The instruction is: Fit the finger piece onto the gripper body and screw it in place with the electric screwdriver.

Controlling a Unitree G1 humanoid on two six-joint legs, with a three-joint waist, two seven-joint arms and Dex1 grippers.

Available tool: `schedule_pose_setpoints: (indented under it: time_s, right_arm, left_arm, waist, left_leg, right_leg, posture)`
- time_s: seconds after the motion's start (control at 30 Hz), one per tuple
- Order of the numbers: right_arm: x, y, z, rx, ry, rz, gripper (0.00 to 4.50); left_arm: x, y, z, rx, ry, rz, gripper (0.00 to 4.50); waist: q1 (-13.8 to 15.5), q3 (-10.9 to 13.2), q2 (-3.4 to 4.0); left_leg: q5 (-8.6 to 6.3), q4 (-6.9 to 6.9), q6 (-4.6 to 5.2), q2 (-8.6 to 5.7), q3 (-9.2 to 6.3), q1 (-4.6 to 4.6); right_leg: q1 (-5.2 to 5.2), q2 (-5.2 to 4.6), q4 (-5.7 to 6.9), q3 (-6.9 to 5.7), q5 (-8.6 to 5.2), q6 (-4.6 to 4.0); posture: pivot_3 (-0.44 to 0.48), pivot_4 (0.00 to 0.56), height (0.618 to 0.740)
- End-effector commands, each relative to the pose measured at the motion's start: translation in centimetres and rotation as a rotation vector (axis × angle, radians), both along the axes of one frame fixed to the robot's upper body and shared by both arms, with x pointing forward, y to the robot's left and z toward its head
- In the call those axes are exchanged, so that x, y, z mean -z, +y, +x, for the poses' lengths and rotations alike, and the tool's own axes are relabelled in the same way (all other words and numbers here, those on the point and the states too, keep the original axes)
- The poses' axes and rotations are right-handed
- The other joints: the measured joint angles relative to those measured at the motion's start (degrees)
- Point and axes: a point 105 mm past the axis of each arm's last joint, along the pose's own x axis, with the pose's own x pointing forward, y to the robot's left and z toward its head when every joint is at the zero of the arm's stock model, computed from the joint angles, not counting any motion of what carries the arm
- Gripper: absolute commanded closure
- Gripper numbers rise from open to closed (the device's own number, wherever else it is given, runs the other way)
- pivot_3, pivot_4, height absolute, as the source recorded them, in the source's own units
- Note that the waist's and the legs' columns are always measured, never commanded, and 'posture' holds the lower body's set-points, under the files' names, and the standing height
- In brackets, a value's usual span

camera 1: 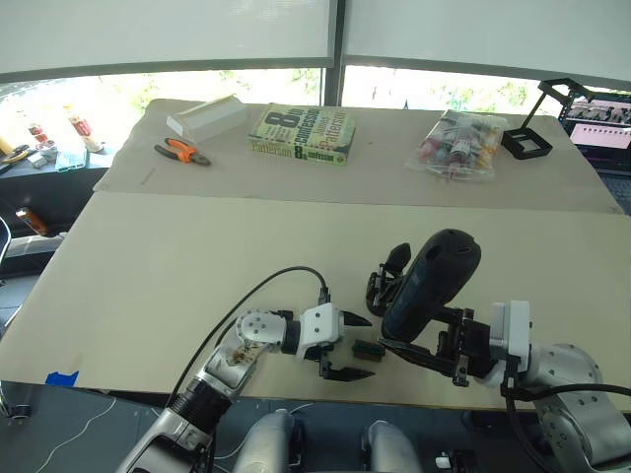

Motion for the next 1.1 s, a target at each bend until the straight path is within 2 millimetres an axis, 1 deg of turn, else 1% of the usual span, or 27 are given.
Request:
schedule_pose_setpoints:
  time_s: [0.03, 0.27, 0.47, 0.57, 0.73, 1.1]
  right_arm:
    - [-1.3, 0.2, -0.5, -0.025, -0.030, 0.027, 2.57]
    - [-1.3, 0.3, -0.6, -0.034, -0.012, 0.031, 2.57]
    - [-2.7, -0.1, -0.5, -0.009, -0.067, 0.061, 2.57]
    - [-3.0, -0.2, -0.4, -0.004, -0.077, 0.057, 2.57]
    - [-2.6, -0.1, -0.1, 0.003, -0.075, 0.044, 2.57]
    - [-2.0, 0.2, -0.2, -0.007, -0.064, 0.027, 2.57]
  left_arm:
    - [1.0, -0.5, -1.0, 0.037, 0.032, 0.028, 0.00]
    - [1.0, -0.5, -1.1, 0.037, 0.033, 0.028, 0.00]
    - [0.9, -0.6, -1.1, 0.039, 0.033, 0.025, 0.00]
    - [0.9, -0.7, -1.1, 0.040, 0.033, 0.025, 0.00]
    - [0.8, -0.8, -1.0, 0.041, 0.031, 0.023, 0.00]
    - [0.9, -0.7, -1.0, 0.039, 0.033, 0.026, 0.00]
  waist:
    - [0.0, 0.0, 0.00]
    - [0.0, 0.0, 0.00]
    - [0.0, 0.0, 0.00]
    - [0.0, 0.0, 0.00]
    - [0.0, 0.0, 0.00]
    - [0.0, 0.0, 0.00]
  left_leg:
    - [0.00, 0.00, 0.00, 0.00, 0.00, 0.00]
    - [0.00, 0.00, 0.00, 0.00, 0.00, 0.00]
    - [0.00, 0.00, 0.00, 0.00, 0.00, 0.00]
    - [0.00, 0.00, 0.01, 0.00, 0.00, 0.00]
    - [0.00, 0.00, 0.01, -0.01, 0.00, 0.00]
    - [0.00, 0.00, 0.01, -0.01, 0.00, 0.00]
  right_leg:
    - [0.00, 0.00, 0.00, 0.00, 0.00, 0.00]
    - [0.00, -0.01, 0.00, 0.00, 0.00, 0.00]
    - [0.00, -0.03, 0.00, 0.00, 0.00, 0.00]
    - [0.00, -0.03, 0.00, 0.00, 0.00, 0.00]
    - [0.00, -0.03, 0.00, 0.00, 0.00, 0.00]
    - [0.00, -0.03, 0.00, -0.01, 0.00, 0.00]
  posture:
    - [0.000, 0.150, 0.740]
    - [0.000, 0.150, 0.740]
    - [0.000, 0.150, 0.740]
    - [0.000, 0.150, 0.740]
    - [0.000, 0.150, 0.740]
    - [0.000, 0.150, 0.740]
